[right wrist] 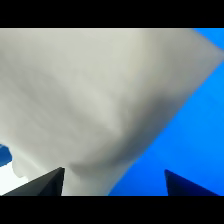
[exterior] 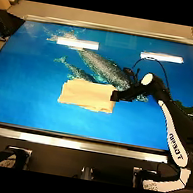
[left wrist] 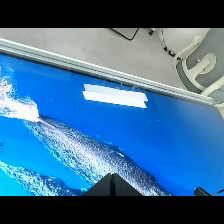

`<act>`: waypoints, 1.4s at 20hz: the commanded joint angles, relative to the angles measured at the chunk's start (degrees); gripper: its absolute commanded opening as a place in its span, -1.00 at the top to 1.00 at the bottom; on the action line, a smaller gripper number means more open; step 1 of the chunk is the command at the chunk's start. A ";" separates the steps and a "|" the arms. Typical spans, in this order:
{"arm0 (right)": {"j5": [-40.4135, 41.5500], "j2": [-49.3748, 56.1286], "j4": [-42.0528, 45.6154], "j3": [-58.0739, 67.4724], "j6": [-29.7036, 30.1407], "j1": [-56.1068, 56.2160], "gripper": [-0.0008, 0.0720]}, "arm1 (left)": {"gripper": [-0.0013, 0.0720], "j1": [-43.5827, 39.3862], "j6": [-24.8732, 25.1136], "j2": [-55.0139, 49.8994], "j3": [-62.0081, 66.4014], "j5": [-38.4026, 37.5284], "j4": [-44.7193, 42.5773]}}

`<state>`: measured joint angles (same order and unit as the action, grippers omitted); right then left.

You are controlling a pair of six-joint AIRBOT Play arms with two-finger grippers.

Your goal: Fold the shirts.

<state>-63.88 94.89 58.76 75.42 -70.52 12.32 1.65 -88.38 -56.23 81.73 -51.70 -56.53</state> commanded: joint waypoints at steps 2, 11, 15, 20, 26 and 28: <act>5.38 2.67 -5.70 -0.61 -2.27 1.53 -0.99 | 0.89 0.07 -0.13 -0.04 -0.33 0.04 -0.33; 5.38 6.84 -17.70 -0.59 -4.79 1.88 -0.02 | 0.89 0.07 -0.15 -0.46 -0.33 0.04 -1.16; 2.27 5.79 -18.60 1.97 2.32 -0.31 0.93 | 0.89 0.07 -0.13 -0.48 -0.33 0.04 -1.16; -5.70 -1.38 -19.26 9.86 7.37 -11.78 0.93 | 0.89 0.07 0.07 -0.48 -0.35 0.07 -2.45; -10.40 -8.24 -19.10 12.13 7.15 -33.44 0.93 | 0.89 0.07 0.09 -0.48 -0.35 0.04 -3.08; -11.19 -9.05 -19.10 12.13 7.15 -40.89 0.93 | 0.89 0.07 0.09 -0.48 -0.35 0.02 -3.10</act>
<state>-72.75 87.81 39.79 87.00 -63.59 -18.72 1.65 -88.36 -56.66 81.38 -51.68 -59.46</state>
